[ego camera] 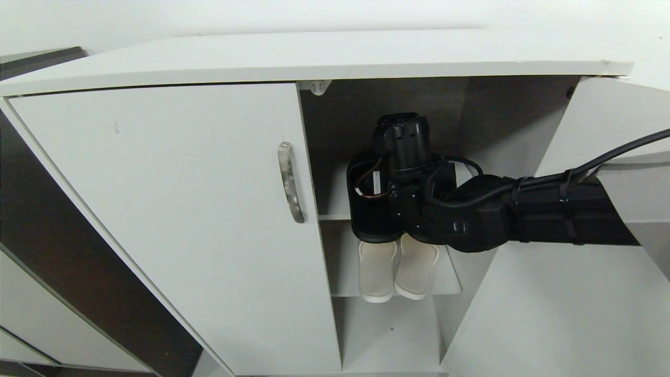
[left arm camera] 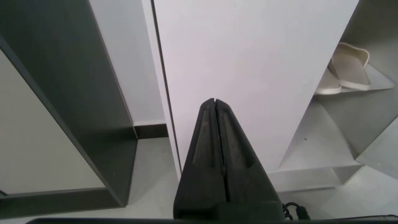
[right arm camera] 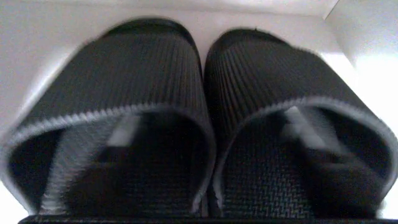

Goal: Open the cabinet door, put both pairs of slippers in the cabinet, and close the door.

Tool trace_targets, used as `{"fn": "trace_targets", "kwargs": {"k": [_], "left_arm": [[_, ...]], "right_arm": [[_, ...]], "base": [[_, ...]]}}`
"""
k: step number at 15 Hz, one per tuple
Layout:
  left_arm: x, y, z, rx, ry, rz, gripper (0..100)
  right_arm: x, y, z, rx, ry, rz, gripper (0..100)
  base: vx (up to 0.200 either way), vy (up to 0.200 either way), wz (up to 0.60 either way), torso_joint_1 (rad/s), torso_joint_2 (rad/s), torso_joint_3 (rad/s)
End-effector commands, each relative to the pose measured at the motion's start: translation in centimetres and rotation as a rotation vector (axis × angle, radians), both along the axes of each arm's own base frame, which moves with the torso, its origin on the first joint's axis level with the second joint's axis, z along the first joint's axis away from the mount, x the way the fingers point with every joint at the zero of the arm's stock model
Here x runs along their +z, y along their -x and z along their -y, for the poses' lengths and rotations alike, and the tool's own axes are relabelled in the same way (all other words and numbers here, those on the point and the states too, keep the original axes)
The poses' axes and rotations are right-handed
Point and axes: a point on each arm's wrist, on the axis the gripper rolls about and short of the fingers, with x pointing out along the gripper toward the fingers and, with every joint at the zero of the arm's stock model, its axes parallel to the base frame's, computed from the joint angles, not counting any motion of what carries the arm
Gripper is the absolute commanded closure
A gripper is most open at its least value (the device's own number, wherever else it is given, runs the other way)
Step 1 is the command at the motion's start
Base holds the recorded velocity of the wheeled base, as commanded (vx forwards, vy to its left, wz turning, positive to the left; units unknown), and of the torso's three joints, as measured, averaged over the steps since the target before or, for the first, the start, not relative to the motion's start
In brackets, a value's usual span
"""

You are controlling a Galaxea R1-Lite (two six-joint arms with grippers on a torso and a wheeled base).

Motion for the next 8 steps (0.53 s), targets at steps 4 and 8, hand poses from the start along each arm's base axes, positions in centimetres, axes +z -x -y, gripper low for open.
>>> {"fn": "trace_targets", "kwargs": {"k": [4, 8], "left_arm": [[0.0, 0.0, 0.0, 0.0, 0.0, -0.001, 100], [0.0, 0.0, 0.0, 0.0, 0.0, -0.001, 100]], "right_arm": [[1.4, 4.0, 0.9, 0.045, 0.002, -0.003, 0], [2.1, 7.4, 1.8, 0.083, -0.024, 0.022, 0]], "base": [[0.0, 0.0, 0.0, 0.0, 0.0, 0.0], [0.0, 0.0, 0.0, 0.0, 0.0, 0.0]]}}
